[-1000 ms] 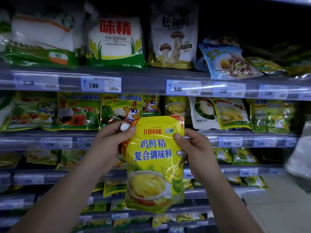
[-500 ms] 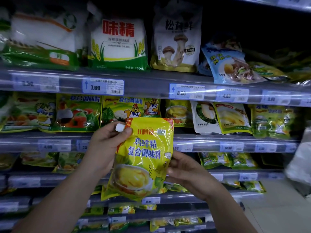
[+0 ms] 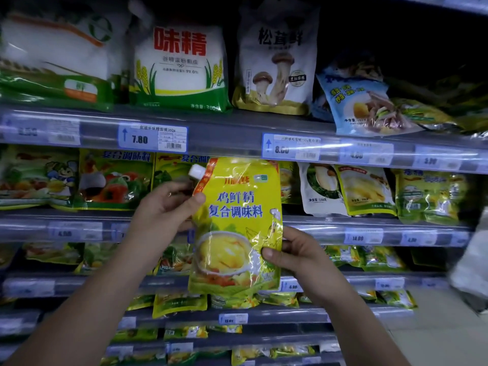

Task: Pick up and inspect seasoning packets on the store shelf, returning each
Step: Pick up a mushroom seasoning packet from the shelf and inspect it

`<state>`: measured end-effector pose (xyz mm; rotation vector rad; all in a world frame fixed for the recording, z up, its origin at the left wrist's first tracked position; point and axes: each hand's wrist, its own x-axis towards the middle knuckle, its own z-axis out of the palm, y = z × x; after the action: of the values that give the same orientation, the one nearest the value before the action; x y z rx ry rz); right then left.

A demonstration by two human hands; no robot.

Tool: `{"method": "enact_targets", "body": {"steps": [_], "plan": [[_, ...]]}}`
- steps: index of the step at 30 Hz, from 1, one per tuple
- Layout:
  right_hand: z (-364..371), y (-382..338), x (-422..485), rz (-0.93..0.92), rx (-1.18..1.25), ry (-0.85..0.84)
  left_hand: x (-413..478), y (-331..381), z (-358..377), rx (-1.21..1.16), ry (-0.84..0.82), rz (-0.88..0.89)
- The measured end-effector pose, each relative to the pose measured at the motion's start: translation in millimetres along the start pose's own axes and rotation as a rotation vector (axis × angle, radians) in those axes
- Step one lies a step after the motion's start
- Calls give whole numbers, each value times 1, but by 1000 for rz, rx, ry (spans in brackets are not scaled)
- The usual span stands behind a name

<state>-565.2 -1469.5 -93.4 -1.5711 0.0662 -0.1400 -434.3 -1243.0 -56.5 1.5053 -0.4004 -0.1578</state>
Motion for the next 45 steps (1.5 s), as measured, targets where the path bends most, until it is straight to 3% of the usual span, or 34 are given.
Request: {"method": "enact_targets", "body": {"steps": [2, 4, 9, 16, 22, 30, 39, 45], "plan": [[-6, 1, 2, -8, 40, 49, -4, -11, 6, 50, -154, -133], [-10, -1, 5, -19, 24, 79, -7, -17, 13, 159, -209, -116], [-17, -3, 13, -35, -95, 183, 2, -15, 27, 419, 6, 66], [-32, -13, 20, -71, -131, 289, 7, -16, 50, 438, 139, 154], [-39, -17, 43, -102, -77, 407, 11, -20, 63, 363, -97, -10], [-43, -40, 57, -85, -186, 256, 28, -15, 76, 606, 197, 21], [-44, -43, 61, -13, -410, 148, 36, -25, 87, 1000, 320, 245], [-51, -36, 49, 8, -366, 38, 30, -34, 95, 967, 292, 290]]}}
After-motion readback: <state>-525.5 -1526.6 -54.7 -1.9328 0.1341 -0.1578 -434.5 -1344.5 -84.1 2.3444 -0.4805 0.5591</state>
